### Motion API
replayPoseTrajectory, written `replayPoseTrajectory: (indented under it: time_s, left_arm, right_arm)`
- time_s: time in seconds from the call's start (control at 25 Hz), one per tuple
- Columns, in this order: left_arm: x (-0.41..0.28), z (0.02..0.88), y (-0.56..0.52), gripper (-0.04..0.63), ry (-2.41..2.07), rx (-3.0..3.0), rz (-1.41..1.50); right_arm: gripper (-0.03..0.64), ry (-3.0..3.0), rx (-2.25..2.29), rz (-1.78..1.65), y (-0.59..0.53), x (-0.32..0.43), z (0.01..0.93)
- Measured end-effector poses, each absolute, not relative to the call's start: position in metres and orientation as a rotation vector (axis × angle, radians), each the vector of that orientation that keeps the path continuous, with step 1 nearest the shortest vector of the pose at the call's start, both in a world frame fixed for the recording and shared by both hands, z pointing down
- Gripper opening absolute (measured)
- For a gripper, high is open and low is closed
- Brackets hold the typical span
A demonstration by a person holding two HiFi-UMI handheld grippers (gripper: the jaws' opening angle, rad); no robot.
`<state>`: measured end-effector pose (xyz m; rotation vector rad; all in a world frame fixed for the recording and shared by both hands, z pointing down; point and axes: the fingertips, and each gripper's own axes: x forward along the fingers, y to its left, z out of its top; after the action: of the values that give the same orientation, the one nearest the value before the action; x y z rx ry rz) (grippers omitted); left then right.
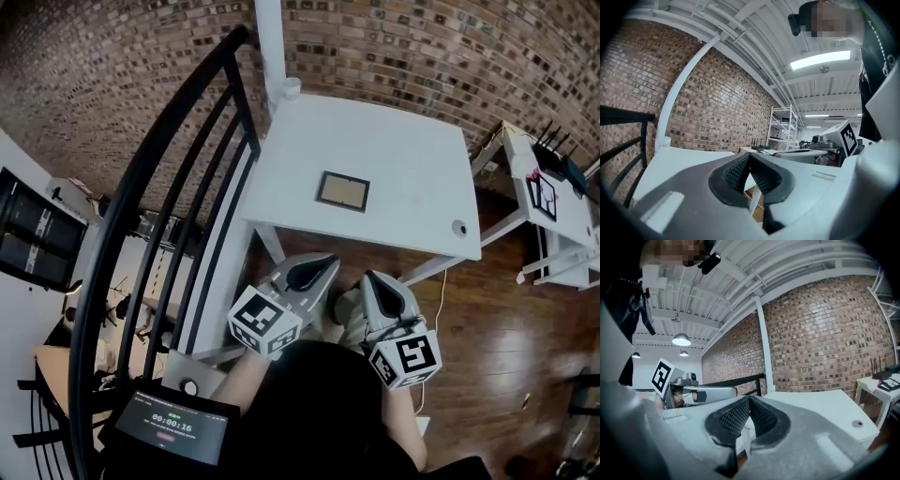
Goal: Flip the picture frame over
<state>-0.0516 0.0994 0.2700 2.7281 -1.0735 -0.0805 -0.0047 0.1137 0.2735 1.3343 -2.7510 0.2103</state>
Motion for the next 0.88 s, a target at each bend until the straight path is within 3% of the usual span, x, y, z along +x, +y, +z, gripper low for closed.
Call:
replayPoseTrajectory:
  time_s: [0.88]
  left_arm:
    - [-0.0421, 0.28, 0.1055, 0.015, -1.065, 2.73, -0.014]
  right_arm:
    - [-0.008, -2.747, 1.315, 0.231, 0.1153, -0.0048, 0.2832]
